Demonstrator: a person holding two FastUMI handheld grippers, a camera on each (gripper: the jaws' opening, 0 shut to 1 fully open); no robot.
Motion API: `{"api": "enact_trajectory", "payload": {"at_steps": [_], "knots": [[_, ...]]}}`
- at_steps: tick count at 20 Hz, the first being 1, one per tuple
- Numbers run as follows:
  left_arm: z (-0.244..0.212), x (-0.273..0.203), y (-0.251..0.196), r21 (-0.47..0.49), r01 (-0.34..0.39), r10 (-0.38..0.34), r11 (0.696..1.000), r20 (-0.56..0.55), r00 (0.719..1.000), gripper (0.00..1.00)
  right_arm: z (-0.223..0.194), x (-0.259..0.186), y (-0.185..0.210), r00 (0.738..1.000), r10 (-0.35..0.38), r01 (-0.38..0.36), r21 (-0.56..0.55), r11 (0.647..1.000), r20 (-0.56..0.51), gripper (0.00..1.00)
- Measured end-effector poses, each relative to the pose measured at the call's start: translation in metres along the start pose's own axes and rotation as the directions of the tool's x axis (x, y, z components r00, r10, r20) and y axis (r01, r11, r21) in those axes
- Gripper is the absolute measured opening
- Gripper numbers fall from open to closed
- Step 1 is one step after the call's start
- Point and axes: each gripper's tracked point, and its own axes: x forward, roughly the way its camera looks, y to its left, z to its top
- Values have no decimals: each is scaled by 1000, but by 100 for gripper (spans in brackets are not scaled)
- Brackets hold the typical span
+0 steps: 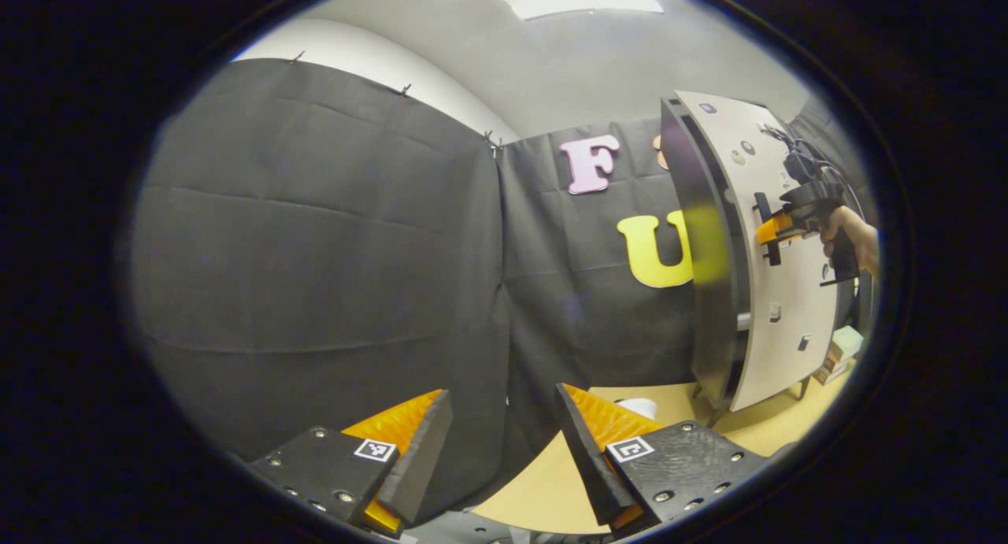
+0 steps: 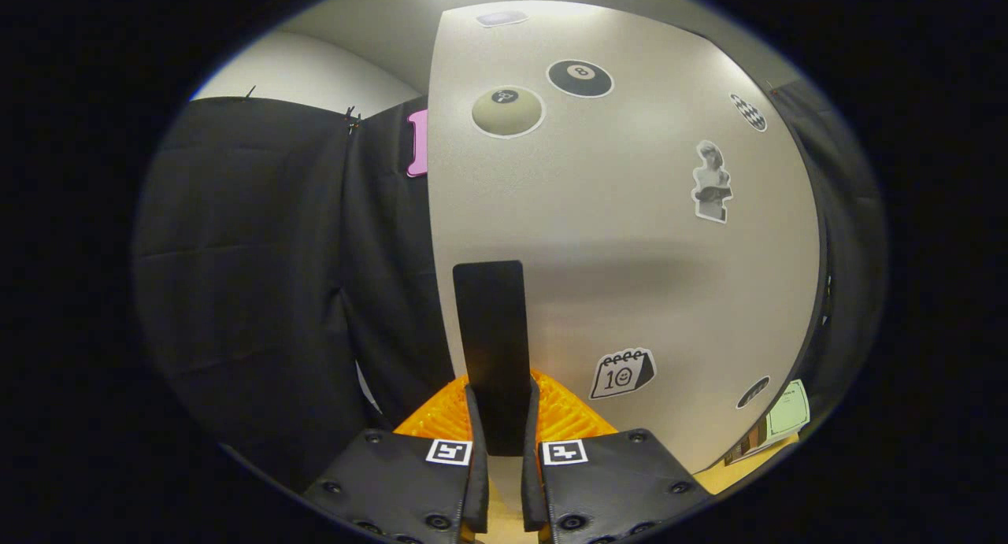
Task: Open the cabinet door with the right hand, grasp the bottle in the cabinet with the left hand and place it on the coaster, then close the cabinet door with the right hand.
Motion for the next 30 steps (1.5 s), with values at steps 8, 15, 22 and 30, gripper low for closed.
{"api": "enact_trajectory", "payload": {"at_steps": [8, 15, 22, 30], "knots": [[12, 18, -84, 1, 155, -155, 988, 23, 988, 81, -4, -28, -18, 994, 105, -105, 2, 994, 1, 18], [15, 6, -168, -4, 228, -228, 974, 8, 974, 80, -6, -37, -34, 980, 197, -197, 7, 980, -3, 18], [26, 1, -231, -7, 254, -254, 967, 6, 967, 80, -7, -53, -51, 952, 302, -303, -12, 953, -45, 18], [43, -9, -331, 3, 348, -348, 937, 31, 937, 80, -6, -81, -81, 933, 359, -359, -24, 933, -20, 18]]}}
